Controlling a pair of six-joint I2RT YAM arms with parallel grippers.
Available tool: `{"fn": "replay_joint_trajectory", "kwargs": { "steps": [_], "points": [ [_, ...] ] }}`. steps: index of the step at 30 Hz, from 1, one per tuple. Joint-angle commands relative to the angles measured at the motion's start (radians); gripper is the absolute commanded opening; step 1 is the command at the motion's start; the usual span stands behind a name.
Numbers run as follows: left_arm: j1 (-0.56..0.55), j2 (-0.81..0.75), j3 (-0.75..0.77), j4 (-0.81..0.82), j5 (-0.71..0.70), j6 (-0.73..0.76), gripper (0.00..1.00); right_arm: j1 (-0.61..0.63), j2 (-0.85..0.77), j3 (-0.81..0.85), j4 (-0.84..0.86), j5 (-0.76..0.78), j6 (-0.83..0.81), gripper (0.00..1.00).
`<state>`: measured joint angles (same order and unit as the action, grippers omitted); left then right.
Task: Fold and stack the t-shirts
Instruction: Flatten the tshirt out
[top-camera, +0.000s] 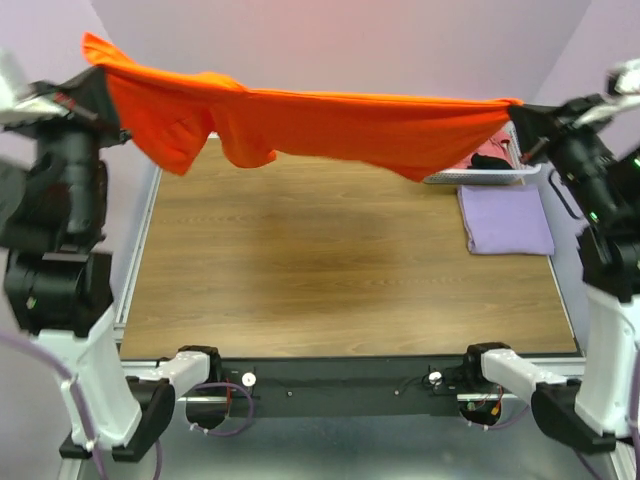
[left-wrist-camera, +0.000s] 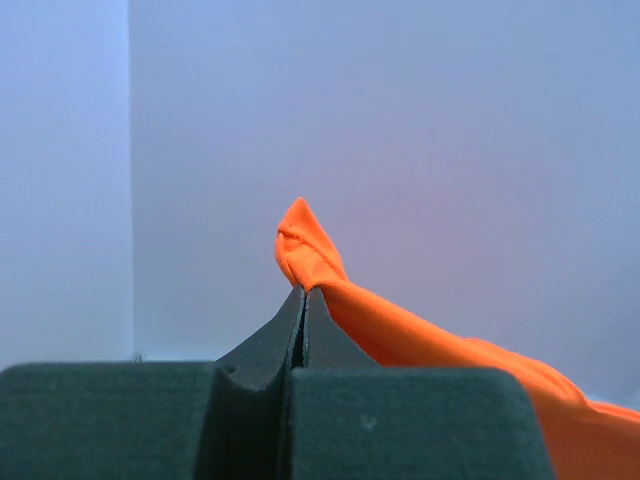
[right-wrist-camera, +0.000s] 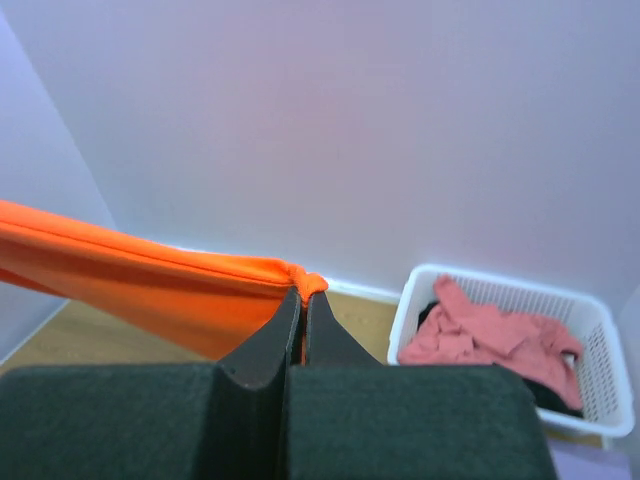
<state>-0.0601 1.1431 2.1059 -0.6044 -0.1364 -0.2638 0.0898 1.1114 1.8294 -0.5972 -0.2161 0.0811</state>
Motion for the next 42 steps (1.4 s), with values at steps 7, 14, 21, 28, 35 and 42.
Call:
{"fn": "replay_joint_trajectory", "kwargs": {
  "steps": [7, 14, 21, 28, 35, 42],
  "points": [
    [0.003, 0.000, 0.082, 0.026, -0.062, 0.115, 0.00, 0.005, 0.002, 0.096, -0.046, -0.048, -0.049, 0.01],
    [0.003, 0.119, -0.256, 0.162, 0.029, 0.136, 0.00, 0.007, 0.174, -0.028, -0.047, -0.078, -0.047, 0.01],
    [0.003, 0.336, -0.720, 0.471, 0.199, 0.150, 0.00, 0.007, 0.422, -0.280, 0.002, -0.044, -0.057, 0.00],
    [0.003, 0.734, -0.629, 0.519, 0.207, 0.166, 0.00, 0.007, 0.689, -0.383, 0.252, 0.066, -0.032, 0.00],
    [-0.001, 0.889, -0.474, 0.520, 0.208, 0.187, 0.00, 0.007, 0.849, -0.332, 0.356, 0.103, -0.069, 0.00],
    [-0.003, 0.926, -0.472, 0.519, 0.230, 0.184, 0.00, 0.007, 0.907, -0.308, 0.379, 0.118, -0.103, 0.01]
  ]
}}
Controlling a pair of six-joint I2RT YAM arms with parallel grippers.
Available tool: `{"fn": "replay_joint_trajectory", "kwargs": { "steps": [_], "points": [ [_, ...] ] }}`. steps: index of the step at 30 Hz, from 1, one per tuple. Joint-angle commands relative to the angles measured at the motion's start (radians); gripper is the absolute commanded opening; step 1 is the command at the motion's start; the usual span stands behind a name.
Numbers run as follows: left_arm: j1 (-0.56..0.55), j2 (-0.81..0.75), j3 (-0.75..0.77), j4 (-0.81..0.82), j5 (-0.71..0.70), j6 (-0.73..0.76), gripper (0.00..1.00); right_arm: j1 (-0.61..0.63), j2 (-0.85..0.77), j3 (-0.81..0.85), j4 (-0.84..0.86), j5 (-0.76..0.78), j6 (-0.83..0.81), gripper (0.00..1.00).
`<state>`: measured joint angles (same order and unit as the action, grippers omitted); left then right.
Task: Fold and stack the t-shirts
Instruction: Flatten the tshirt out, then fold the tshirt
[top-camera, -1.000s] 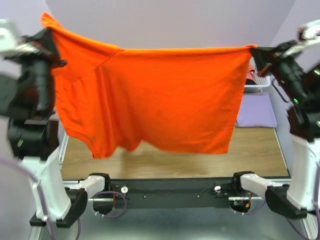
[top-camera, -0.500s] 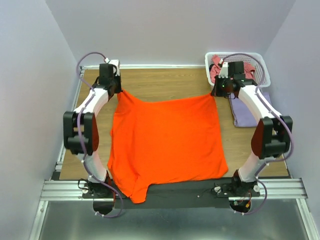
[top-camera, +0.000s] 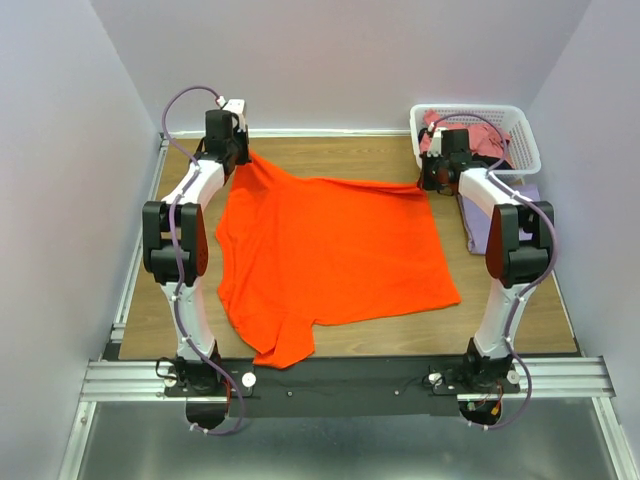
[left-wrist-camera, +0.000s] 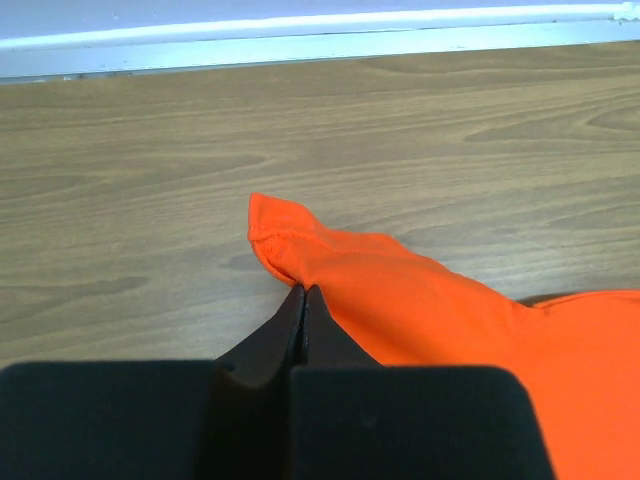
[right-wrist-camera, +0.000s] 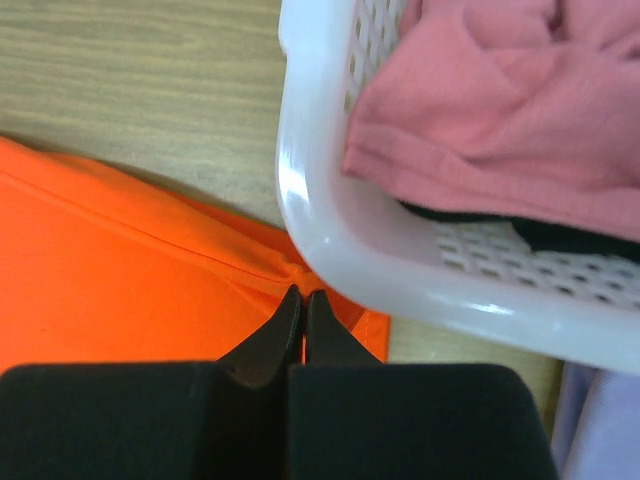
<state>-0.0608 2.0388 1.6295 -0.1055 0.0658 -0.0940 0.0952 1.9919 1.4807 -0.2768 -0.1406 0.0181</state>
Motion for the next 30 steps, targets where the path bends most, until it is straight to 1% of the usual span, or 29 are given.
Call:
{"fn": "replay_joint_trajectory", "kwargs": {
  "steps": [1, 6, 10, 14, 20, 24, 25, 30],
  "points": [
    [-0.002, 0.023, 0.000, 0.020, 0.029, 0.013, 0.00, 0.000, 0.028, 0.044, 0.059, 0.058, -0.043, 0.00],
    [-0.002, -0.020, -0.028, -0.002, 0.020, 0.011, 0.00, 0.000, 0.022, 0.061, 0.059, 0.088, -0.058, 0.00],
    [-0.002, -0.087, -0.060, -0.034, 0.002, 0.002, 0.00, 0.000, -0.001, 0.055, 0.057, 0.084, -0.072, 0.01],
    [-0.002, -0.153, -0.109, -0.074, -0.001, -0.038, 0.00, 0.001, -0.022, 0.033, 0.059, 0.087, -0.079, 0.00],
    [-0.002, -0.241, -0.194, -0.148, -0.057, -0.079, 0.00, 0.001, -0.065, -0.022, 0.057, 0.136, -0.038, 0.00],
    [-0.002, -0.295, -0.229, -0.175, -0.055, -0.088, 0.00, 0.001, -0.091, -0.046, 0.051, 0.136, -0.023, 0.00],
    [-0.001, -0.313, -0.237, -0.180, -0.049, -0.093, 0.00, 0.001, -0.102, -0.051, 0.048, 0.160, -0.021, 0.00],
    [-0.002, -0.361, -0.301, -0.215, -0.018, -0.108, 0.00, 0.000, -0.131, -0.095, 0.044, 0.187, 0.036, 0.00]
  ]
}}
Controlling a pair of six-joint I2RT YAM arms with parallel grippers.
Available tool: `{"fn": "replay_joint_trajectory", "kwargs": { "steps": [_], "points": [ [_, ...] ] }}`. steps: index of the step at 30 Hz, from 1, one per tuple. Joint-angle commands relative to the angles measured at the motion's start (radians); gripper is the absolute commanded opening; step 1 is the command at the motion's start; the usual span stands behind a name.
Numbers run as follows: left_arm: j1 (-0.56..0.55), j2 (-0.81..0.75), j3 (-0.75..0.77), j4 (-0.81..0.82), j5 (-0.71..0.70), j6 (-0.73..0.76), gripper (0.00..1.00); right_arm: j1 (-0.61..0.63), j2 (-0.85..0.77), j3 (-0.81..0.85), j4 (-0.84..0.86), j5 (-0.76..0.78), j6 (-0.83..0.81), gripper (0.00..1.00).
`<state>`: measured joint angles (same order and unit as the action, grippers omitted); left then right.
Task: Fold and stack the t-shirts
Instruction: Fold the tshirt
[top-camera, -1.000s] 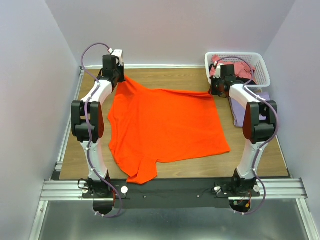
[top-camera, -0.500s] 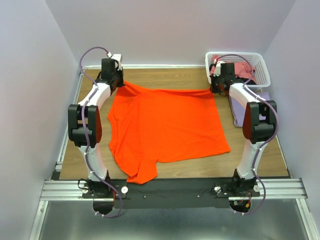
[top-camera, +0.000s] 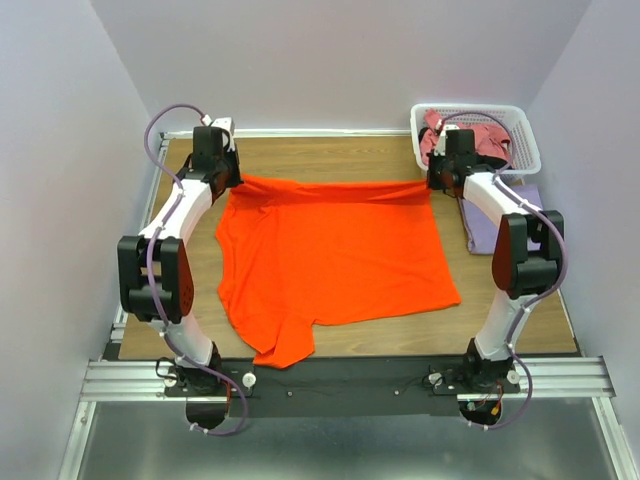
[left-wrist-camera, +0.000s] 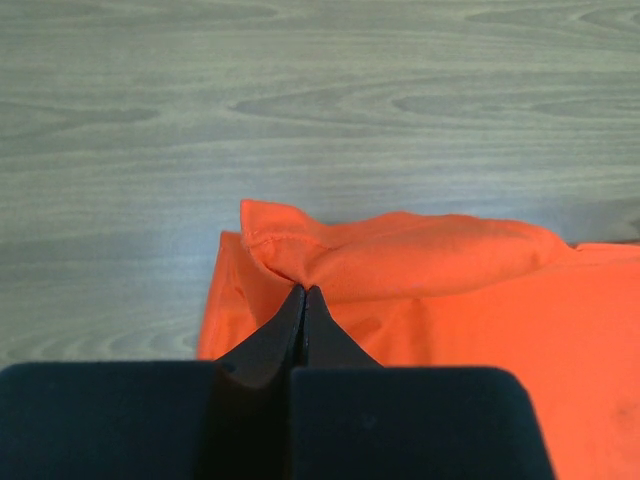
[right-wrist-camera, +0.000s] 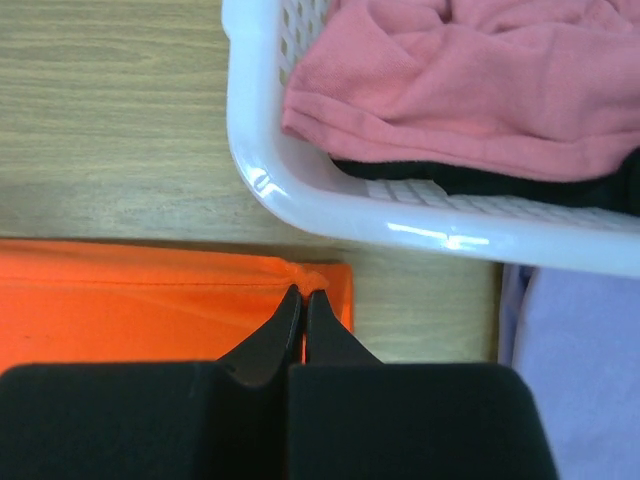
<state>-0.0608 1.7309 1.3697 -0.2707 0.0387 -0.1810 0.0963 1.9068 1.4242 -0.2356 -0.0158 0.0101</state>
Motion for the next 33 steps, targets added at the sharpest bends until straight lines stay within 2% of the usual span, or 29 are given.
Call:
{"fn": "replay_joint_trajectory", "kwargs": {
  "steps": [1, 14, 27, 33],
  "points": [
    [-0.002, -0.063, -0.050, -0.058, 0.016, -0.025, 0.00, -0.001, -0.051, -0.059, 0.001, 0.068, 0.048, 0.00],
    [-0.002, -0.223, -0.190, -0.128, 0.052, -0.061, 0.00, 0.000, -0.091, -0.149, -0.002, 0.120, 0.082, 0.01],
    [-0.008, -0.323, -0.457, -0.022, 0.130, -0.169, 0.00, 0.000, -0.025, -0.196, 0.004, 0.111, 0.119, 0.01],
    [-0.011, -0.369, -0.549, 0.013, 0.144, -0.210, 0.00, -0.001, -0.005, -0.200, 0.009, 0.100, 0.142, 0.07]
  ]
}}
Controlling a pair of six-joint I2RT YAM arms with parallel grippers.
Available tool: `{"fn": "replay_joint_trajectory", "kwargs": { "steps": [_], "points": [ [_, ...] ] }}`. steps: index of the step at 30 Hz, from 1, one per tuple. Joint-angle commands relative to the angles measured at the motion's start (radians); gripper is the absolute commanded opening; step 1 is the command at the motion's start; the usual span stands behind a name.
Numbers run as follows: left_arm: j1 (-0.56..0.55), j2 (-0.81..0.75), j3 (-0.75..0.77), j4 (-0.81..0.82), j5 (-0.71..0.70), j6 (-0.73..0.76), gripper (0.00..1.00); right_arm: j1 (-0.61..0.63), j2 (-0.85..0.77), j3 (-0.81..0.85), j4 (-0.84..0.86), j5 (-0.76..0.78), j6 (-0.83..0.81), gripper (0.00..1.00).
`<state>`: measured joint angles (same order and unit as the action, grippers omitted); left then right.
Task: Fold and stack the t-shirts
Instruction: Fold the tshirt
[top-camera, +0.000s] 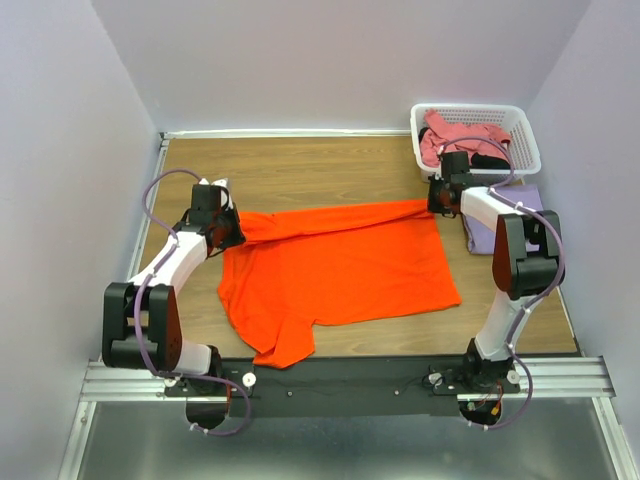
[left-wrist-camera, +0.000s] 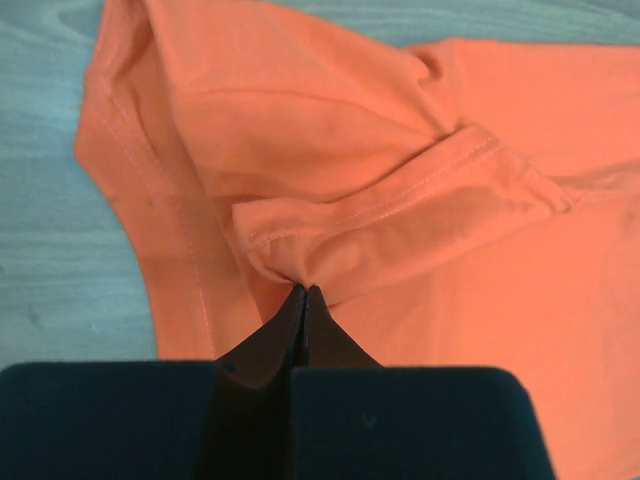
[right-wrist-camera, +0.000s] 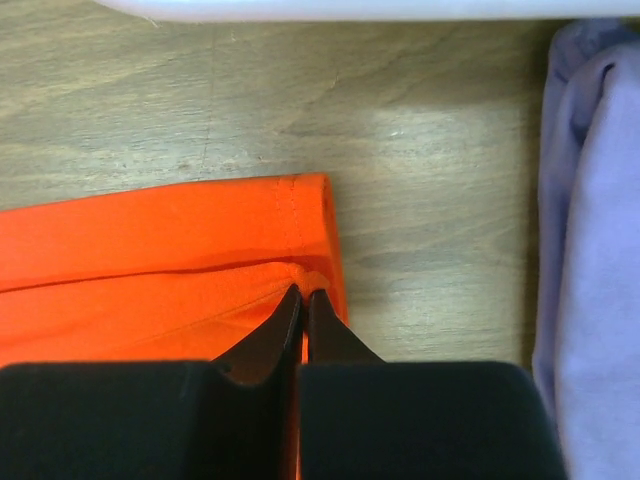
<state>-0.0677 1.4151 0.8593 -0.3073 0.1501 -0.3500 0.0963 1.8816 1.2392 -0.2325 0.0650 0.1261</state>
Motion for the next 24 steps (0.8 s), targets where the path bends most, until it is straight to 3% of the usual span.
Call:
{"fn": "replay_joint_trajectory", "kwargs": {
  "steps": [1, 24],
  "points": [
    [-0.004, -0.070, -0.051, 0.057, 0.028, -0.044, 0.00, 0.000, 0.022, -0.017, 0.007, 0.012, 0.027, 0.09],
    [-0.004, -0.191, -0.201, 0.068, 0.029, -0.101, 0.00, 0.000, -0.062, -0.126, 0.009, 0.016, 0.095, 0.14]
  ]
}}
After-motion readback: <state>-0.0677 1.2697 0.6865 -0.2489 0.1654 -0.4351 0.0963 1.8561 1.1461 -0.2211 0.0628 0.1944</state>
